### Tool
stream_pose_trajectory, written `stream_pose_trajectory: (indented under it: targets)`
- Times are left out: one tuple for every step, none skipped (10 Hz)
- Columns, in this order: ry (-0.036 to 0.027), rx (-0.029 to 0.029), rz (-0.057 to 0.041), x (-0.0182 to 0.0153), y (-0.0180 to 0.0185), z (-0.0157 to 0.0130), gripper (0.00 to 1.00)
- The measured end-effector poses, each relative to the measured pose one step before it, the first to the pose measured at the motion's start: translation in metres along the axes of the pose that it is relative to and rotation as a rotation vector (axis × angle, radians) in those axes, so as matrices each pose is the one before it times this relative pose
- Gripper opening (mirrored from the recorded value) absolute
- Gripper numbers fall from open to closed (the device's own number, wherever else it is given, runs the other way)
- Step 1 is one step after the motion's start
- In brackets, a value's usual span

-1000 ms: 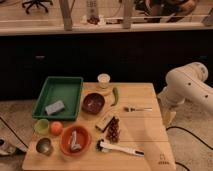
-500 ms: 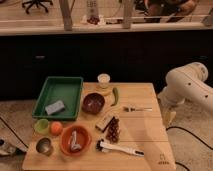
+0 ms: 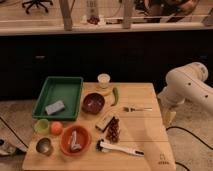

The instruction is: Place fork in purple bowl

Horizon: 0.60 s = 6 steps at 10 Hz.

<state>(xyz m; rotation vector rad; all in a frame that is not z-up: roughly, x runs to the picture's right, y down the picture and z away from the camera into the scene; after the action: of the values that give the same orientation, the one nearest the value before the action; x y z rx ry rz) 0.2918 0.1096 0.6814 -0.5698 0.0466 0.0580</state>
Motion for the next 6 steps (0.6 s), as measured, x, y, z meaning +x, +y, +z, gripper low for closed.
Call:
stream_pose_trajectory:
  targets:
    - [0.00003, 0.00004, 0.00005, 0.00003, -0.00002, -0.00002, 0.8]
    - [-0.00003, -0.00005, 0.00001, 0.0, 0.00003, 0.00003, 0.8]
    - [-0.00002, 0.00002, -0.00005, -0.00004, -0.00002, -0.00002, 0.8]
    - [-0.00001, -0.00005, 0.00009, 0.00003, 0.00002, 0.00003, 0.8]
    - [0.00002, 0.00005, -0.00004, 0.0, -0.00001, -0.00001, 0.8]
    - [-0.00002, -0.00001, -0.00006, -0.00003, 0.0, 0.00001, 0.8]
